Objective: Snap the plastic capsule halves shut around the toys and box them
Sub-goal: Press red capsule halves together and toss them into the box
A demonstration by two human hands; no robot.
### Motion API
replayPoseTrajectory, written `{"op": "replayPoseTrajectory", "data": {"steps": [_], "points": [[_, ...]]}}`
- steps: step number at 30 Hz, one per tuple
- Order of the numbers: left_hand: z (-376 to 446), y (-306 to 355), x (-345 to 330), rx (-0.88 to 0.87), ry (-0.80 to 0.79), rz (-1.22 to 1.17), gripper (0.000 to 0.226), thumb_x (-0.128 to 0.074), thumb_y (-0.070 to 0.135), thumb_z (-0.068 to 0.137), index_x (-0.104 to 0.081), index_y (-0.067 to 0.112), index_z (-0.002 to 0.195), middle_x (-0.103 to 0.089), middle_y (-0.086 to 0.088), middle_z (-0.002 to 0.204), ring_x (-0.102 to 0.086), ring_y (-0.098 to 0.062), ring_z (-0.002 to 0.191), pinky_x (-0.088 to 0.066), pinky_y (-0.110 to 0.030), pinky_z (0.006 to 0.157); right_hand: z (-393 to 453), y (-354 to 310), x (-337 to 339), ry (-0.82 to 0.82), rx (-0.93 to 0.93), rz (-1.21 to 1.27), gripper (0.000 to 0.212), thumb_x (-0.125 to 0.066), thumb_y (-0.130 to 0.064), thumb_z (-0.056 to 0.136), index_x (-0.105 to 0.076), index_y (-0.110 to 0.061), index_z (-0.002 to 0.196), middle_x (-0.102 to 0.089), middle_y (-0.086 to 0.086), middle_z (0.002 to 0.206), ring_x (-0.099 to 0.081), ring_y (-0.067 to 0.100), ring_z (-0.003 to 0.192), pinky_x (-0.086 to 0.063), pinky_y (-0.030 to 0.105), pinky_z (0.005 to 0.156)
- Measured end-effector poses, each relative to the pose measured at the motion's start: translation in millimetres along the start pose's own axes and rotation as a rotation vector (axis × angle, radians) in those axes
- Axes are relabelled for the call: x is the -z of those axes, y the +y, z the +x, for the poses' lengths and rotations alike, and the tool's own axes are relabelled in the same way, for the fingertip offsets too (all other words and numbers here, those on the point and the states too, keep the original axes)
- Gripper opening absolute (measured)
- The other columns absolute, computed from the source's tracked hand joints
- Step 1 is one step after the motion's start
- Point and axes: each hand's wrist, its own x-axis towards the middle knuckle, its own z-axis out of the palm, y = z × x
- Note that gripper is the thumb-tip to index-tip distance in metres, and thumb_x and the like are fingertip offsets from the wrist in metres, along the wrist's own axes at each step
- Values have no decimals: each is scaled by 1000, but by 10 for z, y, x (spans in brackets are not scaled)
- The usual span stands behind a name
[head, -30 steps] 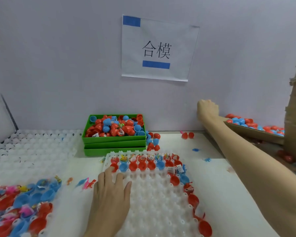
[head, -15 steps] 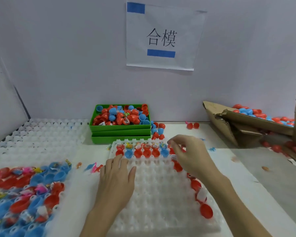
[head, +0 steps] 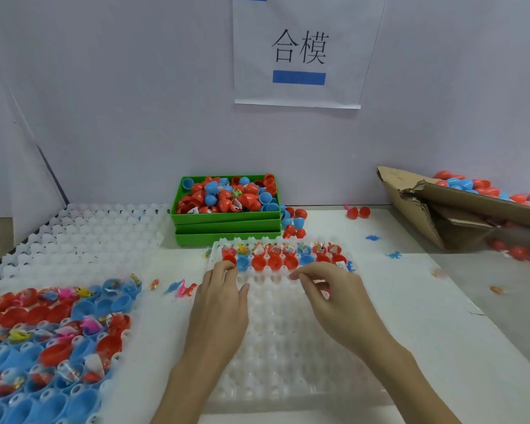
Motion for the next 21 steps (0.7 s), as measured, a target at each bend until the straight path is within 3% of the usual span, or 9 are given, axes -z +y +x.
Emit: {"op": "replayPoseTrajectory", "data": {"steps": [4,7,11,14,18,21], "points": [[-17,54,83,-49,101,-126,34,-49,19,109,-61,9,139,-50,4,143,-49,-9,131,-40,-21,109,32,-14,31,18,-44,110,25,-60,-17,104,-74,-37,108,-71,-26,105,-64,-9,102,-53,10,85],[-44,172,184,-147,199,-288,24,-67,13,101,-73,14,124,-62,10,124,-58,-2,117,-44,-12,106,76,-62,65,2,-135,331,31,-61,-19,103,-63,-39,126,-72,-18,116,-71,-1,102,-60,23,91],[-89,336,264,-262,194,-536,9,-82,23,88,-81,24,97,-69,19,103,-67,-3,107,-48,-9,92,51,-63,114,-206,-189,699,55,-66,-31,99,-47,-36,150,-64,-11,139,-69,10,118,-58,31,97],[-129,388,276,-315,183,-565,15,-79,38,85,-77,24,85,-68,18,93,-68,-6,96,-50,-10,85,20,-67,102,-200,-97,775,34,-63,-25,102,-65,-24,137,-73,-1,127,-70,19,119,-58,27,96],[-132,369,245,-319,231,-545,15,-84,25,87,-69,21,84,-65,14,89,-66,-11,89,-56,-19,77,6,-98,57,-128,-114,786,27,-68,-24,98,-73,-21,125,-78,-2,115,-74,18,110,-59,23,89],[-119,329,246,-226,233,-650,19,-82,24,88,-64,24,94,-66,14,91,-69,-14,92,-59,-22,80,0,-139,51,-90,-82,737,27,-70,-21,95,-75,-21,122,-79,-5,111,-75,16,105,-60,21,83]]}}
